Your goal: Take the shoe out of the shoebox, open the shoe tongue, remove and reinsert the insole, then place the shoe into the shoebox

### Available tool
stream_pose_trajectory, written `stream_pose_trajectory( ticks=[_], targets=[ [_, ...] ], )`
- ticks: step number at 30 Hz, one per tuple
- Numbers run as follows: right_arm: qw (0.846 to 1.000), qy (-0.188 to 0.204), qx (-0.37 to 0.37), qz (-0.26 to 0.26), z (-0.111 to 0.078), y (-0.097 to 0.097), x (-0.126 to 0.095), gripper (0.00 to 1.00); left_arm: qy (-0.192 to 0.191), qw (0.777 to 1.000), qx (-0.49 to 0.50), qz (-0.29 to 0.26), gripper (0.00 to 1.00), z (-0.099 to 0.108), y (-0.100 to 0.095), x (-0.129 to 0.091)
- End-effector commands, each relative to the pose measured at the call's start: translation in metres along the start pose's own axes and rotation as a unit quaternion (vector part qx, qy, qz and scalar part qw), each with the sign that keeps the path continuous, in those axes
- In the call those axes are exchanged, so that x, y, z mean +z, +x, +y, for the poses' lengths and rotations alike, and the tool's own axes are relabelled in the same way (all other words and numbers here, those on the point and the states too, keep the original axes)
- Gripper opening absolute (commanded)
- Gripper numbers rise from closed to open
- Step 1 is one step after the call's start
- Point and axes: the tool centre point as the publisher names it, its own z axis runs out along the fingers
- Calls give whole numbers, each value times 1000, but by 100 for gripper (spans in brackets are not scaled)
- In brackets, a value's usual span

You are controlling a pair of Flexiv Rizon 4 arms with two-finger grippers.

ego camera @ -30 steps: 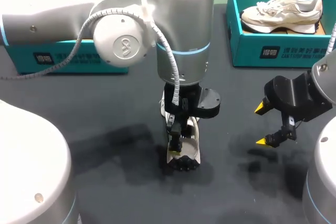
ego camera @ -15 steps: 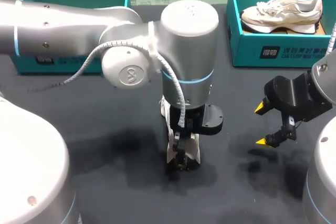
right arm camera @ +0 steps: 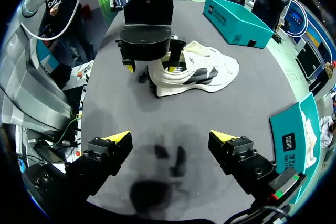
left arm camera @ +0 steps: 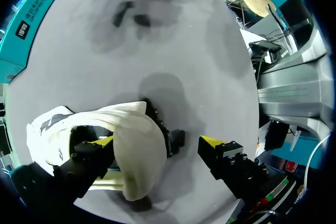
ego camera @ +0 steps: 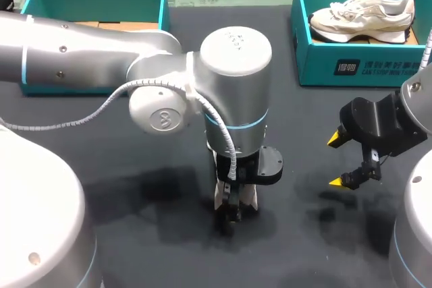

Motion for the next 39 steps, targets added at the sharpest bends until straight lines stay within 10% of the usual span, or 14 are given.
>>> stream_pose_trajectory(
  ticks=[1, 14, 20, 39],
  targets=[
    [1000, 0, 0, -2, -1, 2, 0, 100, 7, 1000, -5, 0, 100, 1, -2, 8],
    [1000, 0, 0, -2, -1, 2, 0, 100, 4, 999, -42, -13, 67, -8, -3, 14],
    [1000, 0, 0, -2, -1, 2, 0, 100, -1, 998, -55, -19, 0, -8, -2, 13],
    [1000, 0, 0, -2, -1, 2, 0, 100, -11, 998, -64, -13, 0, 7, -3, -32]
  ],
)
